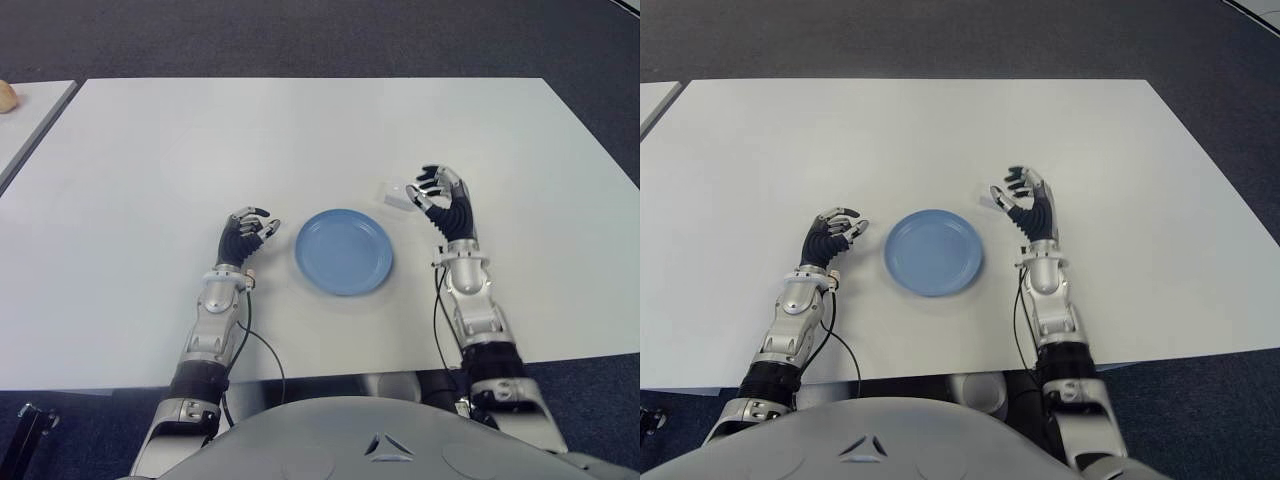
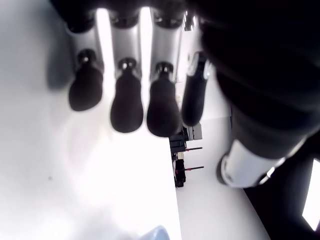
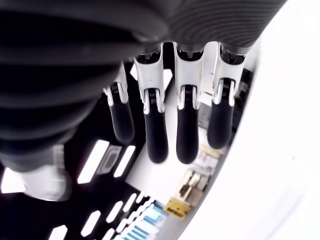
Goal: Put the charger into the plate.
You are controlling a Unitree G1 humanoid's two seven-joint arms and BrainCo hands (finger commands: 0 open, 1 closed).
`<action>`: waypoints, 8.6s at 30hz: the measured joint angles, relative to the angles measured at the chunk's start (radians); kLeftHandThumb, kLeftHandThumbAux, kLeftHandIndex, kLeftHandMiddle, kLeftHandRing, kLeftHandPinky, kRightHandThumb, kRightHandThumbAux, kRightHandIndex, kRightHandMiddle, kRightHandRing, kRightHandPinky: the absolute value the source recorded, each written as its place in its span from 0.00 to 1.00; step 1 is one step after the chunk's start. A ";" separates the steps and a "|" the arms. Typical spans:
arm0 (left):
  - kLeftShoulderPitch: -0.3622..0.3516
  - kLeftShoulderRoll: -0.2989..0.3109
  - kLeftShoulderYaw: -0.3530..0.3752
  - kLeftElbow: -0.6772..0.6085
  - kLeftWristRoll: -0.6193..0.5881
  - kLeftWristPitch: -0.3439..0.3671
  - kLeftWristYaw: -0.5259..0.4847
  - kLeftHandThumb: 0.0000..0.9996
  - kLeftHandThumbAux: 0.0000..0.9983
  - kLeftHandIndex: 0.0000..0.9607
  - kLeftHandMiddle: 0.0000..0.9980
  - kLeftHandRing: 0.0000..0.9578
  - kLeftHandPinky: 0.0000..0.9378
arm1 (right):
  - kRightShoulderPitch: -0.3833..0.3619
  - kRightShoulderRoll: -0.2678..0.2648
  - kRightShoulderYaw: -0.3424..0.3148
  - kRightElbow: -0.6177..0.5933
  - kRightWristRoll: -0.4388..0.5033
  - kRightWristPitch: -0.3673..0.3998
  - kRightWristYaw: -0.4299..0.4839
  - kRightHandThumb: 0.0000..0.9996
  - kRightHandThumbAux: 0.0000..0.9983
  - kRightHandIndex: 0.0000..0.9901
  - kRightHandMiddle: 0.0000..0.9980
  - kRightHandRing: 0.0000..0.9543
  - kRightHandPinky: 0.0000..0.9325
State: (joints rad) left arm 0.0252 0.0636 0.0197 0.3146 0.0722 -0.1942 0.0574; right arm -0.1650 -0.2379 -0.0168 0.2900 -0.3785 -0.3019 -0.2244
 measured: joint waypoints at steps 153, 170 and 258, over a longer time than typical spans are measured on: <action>0.013 0.009 0.042 -0.041 -0.013 0.010 0.006 0.71 0.72 0.45 0.71 0.73 0.73 | -0.352 -0.052 0.214 0.878 -0.060 0.027 -0.390 0.49 0.53 0.02 0.00 0.01 0.14; 0.013 0.009 0.046 -0.041 -0.013 0.010 0.007 0.71 0.72 0.45 0.72 0.74 0.74 | -0.361 -0.088 0.307 0.805 -0.133 0.167 -0.253 0.33 0.39 0.00 0.00 0.00 0.00; 0.033 0.007 0.071 -0.082 -0.015 0.025 0.018 0.71 0.72 0.45 0.73 0.75 0.77 | -0.480 -0.136 0.439 0.533 -0.293 0.611 0.220 0.69 0.70 0.42 0.26 0.23 0.32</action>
State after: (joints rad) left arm 0.0585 0.0711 0.0909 0.2328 0.0573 -0.1692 0.0754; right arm -0.6454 -0.3742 0.4222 0.8229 -0.6719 0.3086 -0.0042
